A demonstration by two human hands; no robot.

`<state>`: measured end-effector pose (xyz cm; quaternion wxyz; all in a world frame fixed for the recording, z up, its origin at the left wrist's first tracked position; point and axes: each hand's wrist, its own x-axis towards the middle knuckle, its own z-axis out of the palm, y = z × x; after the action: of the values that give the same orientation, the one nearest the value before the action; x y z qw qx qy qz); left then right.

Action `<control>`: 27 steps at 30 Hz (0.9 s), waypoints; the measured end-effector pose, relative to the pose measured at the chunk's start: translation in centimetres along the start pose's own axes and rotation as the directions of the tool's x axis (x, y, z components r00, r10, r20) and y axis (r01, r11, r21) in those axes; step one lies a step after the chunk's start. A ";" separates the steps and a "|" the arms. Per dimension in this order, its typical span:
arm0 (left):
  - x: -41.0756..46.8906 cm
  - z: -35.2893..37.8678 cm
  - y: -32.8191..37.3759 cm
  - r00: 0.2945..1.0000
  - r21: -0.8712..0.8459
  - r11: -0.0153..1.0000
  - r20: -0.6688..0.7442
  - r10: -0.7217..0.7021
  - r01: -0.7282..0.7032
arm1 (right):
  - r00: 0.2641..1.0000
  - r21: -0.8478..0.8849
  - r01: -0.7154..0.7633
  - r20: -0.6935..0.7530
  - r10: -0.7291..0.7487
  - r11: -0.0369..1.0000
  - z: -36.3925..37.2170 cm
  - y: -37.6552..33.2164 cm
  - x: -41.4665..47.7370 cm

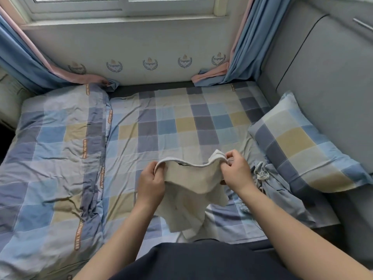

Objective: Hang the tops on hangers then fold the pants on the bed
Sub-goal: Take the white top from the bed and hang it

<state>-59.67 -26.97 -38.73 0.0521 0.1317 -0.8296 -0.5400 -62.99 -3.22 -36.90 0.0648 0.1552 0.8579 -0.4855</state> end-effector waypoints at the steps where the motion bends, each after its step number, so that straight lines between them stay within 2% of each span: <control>1: 0.2 0.1 1.2 0.999 -0.011 0.999 0.018 0.052 -0.052 | 0.998 -0.086 -0.049 0.035 0.052 0.995 -0.3 0.6 0.1; 4: 0.6 0.1 4.7 0.973 0.013 0.981 0.130 0.192 -0.196 | 0.955 -0.452 -0.096 0.210 0.210 0.887 -1.2 1.7 -0.2; 5: 0.7 0.0 5.7 0.954 0.038 0.969 0.191 0.231 -0.242 | 0.948 -0.480 -0.055 0.250 0.197 0.876 -1.3 1.7 -0.6; 6: 0.7 0.0 6.7 0.932 0.058 0.957 0.253 0.261 -0.284 | 0.947 -0.431 0.022 0.298 0.119 0.902 -1.3 1.4 -1.0; 8: 0.5 -0.2 8.3 0.890 0.061 0.940 0.348 0.295 -0.335 | 0.931 -0.271 0.231 0.340 -0.131 0.934 -1.1 0.2 -2.1; 10: 0.4 -0.4 9.7 0.852 0.048 0.926 0.414 0.322 -0.374 | 0.912 -0.188 0.369 0.261 -0.316 0.910 -0.8 -1.0 -2.6; 11: 0.6 -0.7 10.2 0.831 0.052 0.915 0.442 0.338 -0.400 | 0.917 -0.193 0.386 0.186 -0.353 0.902 -0.7 -1.6 -2.8; 13: 1.1 -1.4 11.0 0.797 0.081 0.889 0.484 0.360 -0.451 | 0.940 -0.206 0.341 0.089 -0.329 0.917 -0.7 -2.2 -3.2; 16: 2.6 -3.0 11.4 0.750 0.138 0.835 0.534 0.390 -0.532 | 0.974 -0.322 0.201 -0.037 -0.224 0.925 -1.0 -1.3 -4.1; 20: 4.8 -4.2 10.8 0.663 0.196 0.728 0.610 0.434 -0.657 | 0.960 -0.373 -0.028 -0.268 -0.079 0.928 -1.0 1.6 -7.0; 22: 5.4 -4.2 10.0 0.625 0.200 0.694 0.648 0.435 -0.691 | 0.924 -0.348 -0.138 -0.381 -0.006 0.927 -0.5 2.9 -9.4; 25: 5.6 -3.8 8.4 0.581 0.169 0.679 0.683 0.442 -0.714 | 0.845 -0.292 -0.203 -0.534 0.017 0.934 0.6 3.8 -13.5; 27: 5.2 -3.0 7.6 0.518 0.133 0.652 0.730 0.446 -0.747 | 0.775 -0.243 -0.269 -0.630 0.059 0.932 1.2 4.1 -16.6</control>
<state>-65.21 -28.17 -30.86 -0.0763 -0.3546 -0.8830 -0.2978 -46.05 -5.63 -36.47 -0.1496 0.3666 0.8819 -0.2558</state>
